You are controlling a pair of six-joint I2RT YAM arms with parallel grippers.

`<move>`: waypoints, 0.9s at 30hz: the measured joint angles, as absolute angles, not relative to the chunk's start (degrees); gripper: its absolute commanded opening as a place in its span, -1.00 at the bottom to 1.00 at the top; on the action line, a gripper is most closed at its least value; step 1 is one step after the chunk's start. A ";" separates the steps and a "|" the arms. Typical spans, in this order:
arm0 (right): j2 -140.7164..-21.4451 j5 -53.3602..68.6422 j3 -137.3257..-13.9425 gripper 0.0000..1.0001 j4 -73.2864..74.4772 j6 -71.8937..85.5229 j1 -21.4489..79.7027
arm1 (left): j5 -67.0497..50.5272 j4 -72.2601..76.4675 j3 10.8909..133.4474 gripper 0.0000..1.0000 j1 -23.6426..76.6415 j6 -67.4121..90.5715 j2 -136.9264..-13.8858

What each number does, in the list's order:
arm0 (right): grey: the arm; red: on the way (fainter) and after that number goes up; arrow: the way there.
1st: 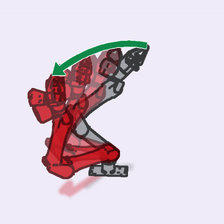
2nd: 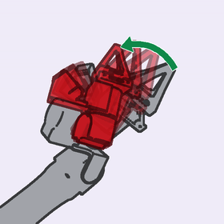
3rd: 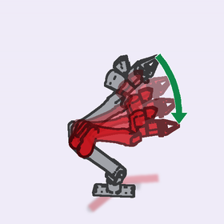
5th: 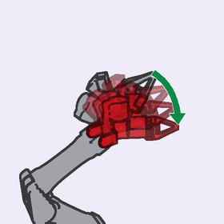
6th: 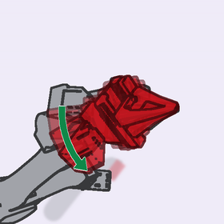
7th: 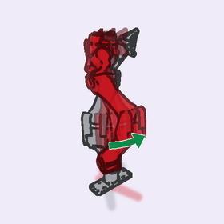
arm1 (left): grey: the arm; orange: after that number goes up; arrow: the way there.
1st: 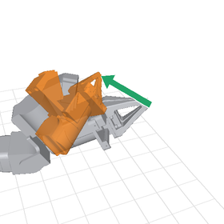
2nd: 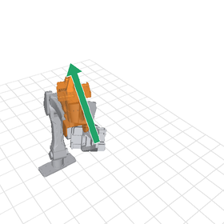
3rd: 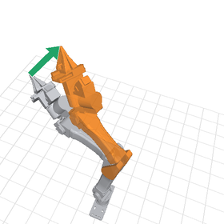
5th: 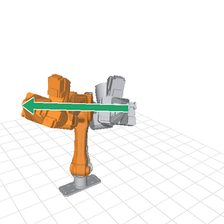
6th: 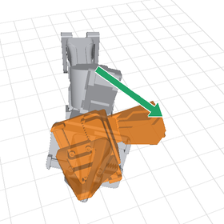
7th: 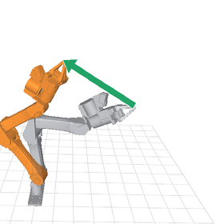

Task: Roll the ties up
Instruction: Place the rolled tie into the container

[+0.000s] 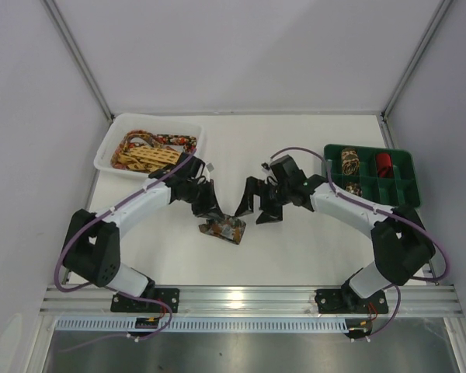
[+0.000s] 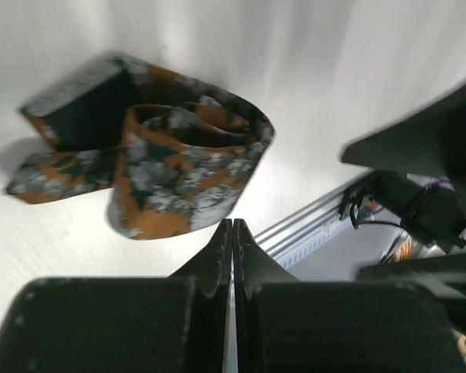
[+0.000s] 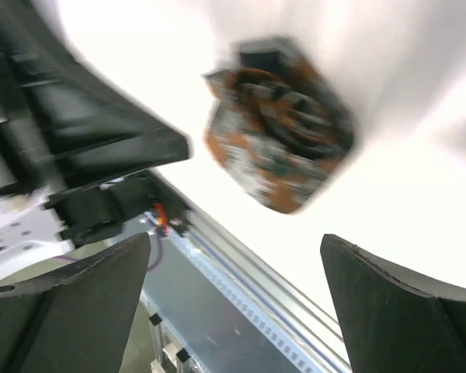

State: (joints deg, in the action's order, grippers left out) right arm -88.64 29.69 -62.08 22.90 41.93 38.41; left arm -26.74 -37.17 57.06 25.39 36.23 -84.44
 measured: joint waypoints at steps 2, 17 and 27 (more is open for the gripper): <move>-87.94 29.54 -57.89 0.99 21.02 42.17 37.60 | -27.70 -36.27 57.60 -0.99 27.24 36.60 -85.43; -93.95 31.09 -41.01 0.96 -7.42 48.42 38.20 | -26.83 -37.01 59.86 -0.99 25.69 34.11 -93.06; -98.10 32.03 -41.60 0.88 -15.64 52.75 39.20 | -24.27 -36.34 60.23 -0.99 25.08 32.88 -95.53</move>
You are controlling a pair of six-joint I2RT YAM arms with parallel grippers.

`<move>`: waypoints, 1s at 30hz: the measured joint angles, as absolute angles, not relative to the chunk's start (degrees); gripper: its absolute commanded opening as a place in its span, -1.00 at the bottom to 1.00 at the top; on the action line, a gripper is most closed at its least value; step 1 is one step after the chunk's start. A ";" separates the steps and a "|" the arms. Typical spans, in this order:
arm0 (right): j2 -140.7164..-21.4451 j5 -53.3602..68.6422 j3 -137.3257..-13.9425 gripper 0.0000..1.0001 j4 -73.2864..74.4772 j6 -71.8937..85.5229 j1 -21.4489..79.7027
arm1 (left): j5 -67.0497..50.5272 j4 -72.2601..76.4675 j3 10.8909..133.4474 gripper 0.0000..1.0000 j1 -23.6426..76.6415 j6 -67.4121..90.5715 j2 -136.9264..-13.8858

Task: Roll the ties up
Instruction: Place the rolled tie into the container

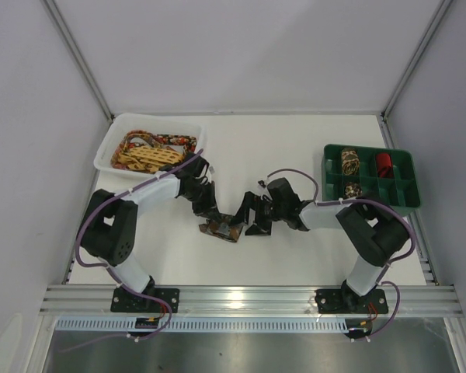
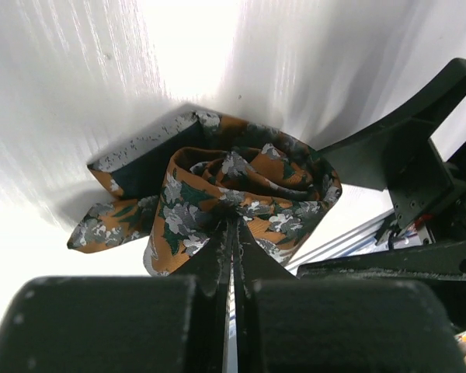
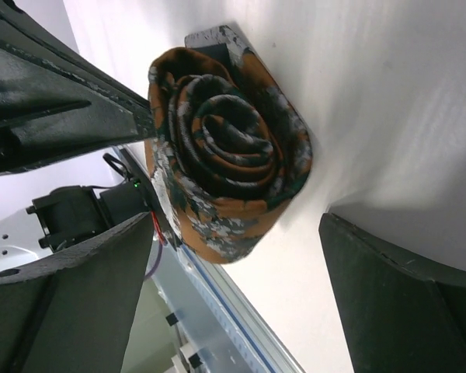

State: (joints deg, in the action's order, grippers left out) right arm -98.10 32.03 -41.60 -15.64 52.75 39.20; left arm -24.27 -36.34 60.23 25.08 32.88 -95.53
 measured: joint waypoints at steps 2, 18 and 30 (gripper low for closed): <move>-98.96 31.99 -42.11 0.87 -16.36 53.63 39.64 | -23.99 -35.81 59.96 -0.99 25.04 32.82 -95.64; -103.61 29.12 -44.12 0.73 -21.45 65.21 43.33 | -22.72 -31.81 56.86 -0.99 24.77 32.45 -96.12; -106.41 28.01 -46.46 0.57 -23.07 66.50 43.86 | -22.72 -30.28 55.79 -0.99 24.45 32.42 -96.42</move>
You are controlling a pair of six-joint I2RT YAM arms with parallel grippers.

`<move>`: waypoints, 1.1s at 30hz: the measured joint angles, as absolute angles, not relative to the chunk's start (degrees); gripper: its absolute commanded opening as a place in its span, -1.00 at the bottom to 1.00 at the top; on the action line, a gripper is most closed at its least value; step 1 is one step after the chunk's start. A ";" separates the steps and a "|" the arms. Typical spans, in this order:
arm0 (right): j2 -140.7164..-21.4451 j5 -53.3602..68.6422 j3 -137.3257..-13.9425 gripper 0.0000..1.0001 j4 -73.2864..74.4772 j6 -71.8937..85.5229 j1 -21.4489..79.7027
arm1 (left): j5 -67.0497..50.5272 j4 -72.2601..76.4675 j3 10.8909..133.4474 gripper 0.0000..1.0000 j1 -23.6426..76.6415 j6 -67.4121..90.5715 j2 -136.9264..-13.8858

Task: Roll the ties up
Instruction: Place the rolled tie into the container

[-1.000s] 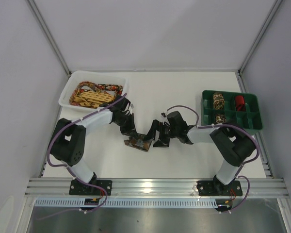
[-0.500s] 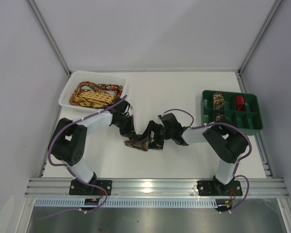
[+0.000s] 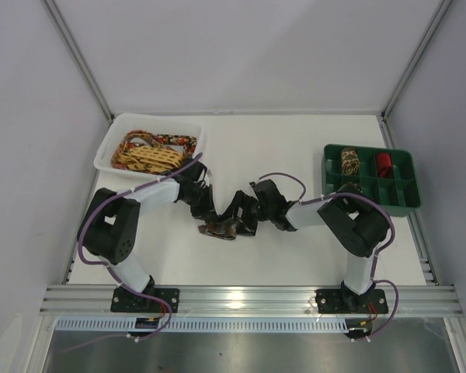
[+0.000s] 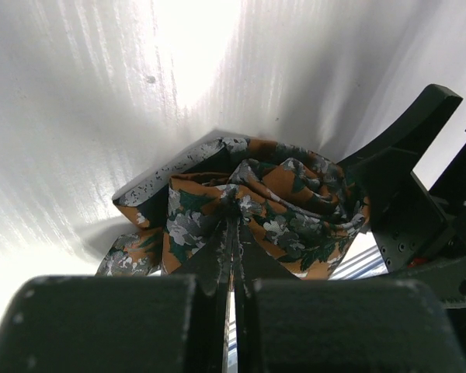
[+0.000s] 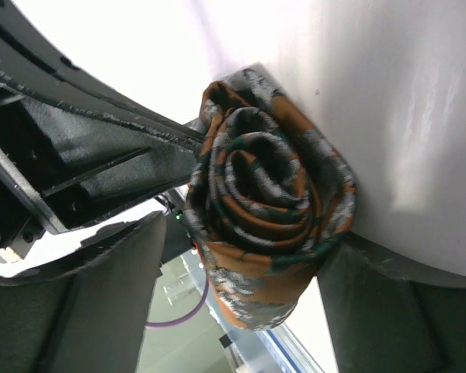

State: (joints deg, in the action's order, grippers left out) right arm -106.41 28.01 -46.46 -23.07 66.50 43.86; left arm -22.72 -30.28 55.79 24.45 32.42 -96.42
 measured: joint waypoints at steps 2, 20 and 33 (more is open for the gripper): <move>-107.13 27.90 -46.98 0.49 -23.14 67.00 43.99 | -22.72 -30.00 55.55 -0.99 24.23 32.42 -96.42; -106.32 21.69 -70.02 -1.00 18.74 40.60 37.82 | -20.23 -33.98 58.35 -0.86 23.99 31.38 -90.96; -95.59 25.19 -90.19 -1.00 52.07 13.52 0.93 | -23.14 -33.10 58.72 -0.86 24.16 31.42 -86.89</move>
State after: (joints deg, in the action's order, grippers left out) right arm -95.59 25.19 -90.19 52.07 13.52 0.93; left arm -23.14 -33.10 58.72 24.16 31.42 -86.89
